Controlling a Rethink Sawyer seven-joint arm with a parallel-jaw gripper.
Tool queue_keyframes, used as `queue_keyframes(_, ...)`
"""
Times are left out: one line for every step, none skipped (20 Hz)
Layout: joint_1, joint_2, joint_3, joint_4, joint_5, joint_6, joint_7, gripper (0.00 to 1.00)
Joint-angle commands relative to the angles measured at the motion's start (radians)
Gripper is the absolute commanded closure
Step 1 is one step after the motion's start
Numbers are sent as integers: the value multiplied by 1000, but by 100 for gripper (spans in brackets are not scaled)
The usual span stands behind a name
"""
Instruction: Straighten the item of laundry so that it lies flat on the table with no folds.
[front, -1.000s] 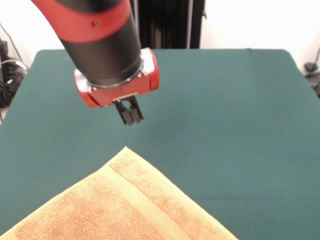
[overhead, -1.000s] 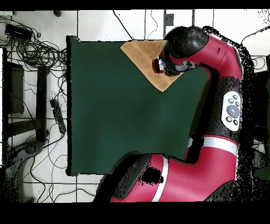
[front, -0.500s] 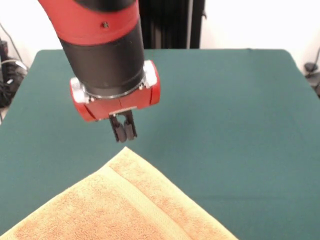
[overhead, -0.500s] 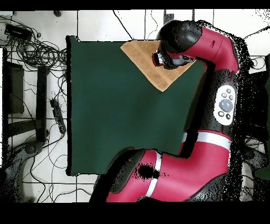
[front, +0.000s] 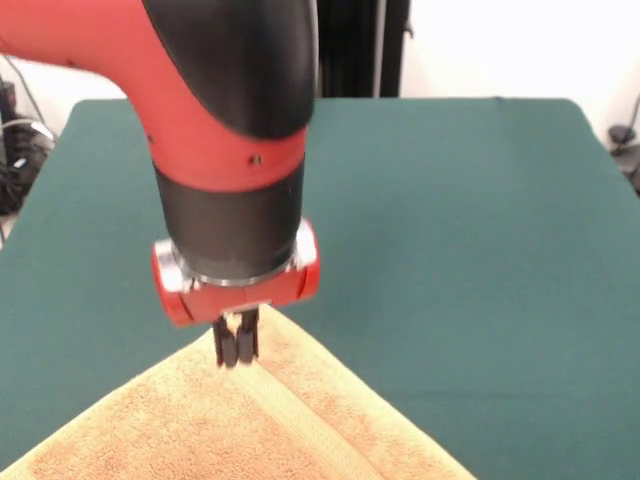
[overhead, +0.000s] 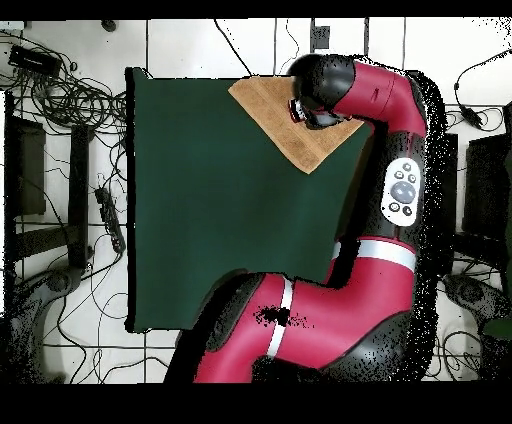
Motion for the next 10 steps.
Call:
queue_keyframes(39, 72, 33, 48, -32, -115, 265, 100)
queue_keyframes(39, 75, 35, 48, -29, -123, 267, 100)
queue_keyframes(41, 78, 31, 46, -25, -129, 269, 100)
queue_keyframes(43, 79, 28, 48, -23, -134, 270, 100)
queue_keyframes(44, 81, 26, 50, -21, -139, 271, 100)
queue_keyframes(46, 86, 21, 49, -20, -145, 274, 100)
queue_keyframes(47, 88, 21, 54, -17, -152, 276, 100)
queue_keyframes(48, 91, 20, 58, -15, -159, 277, 100)
queue_keyframes(51, 99, 17, 54, -13, -151, 277, 100)
queue_keyframes(51, 114, 16, 39, -11, -128, 269, 100)
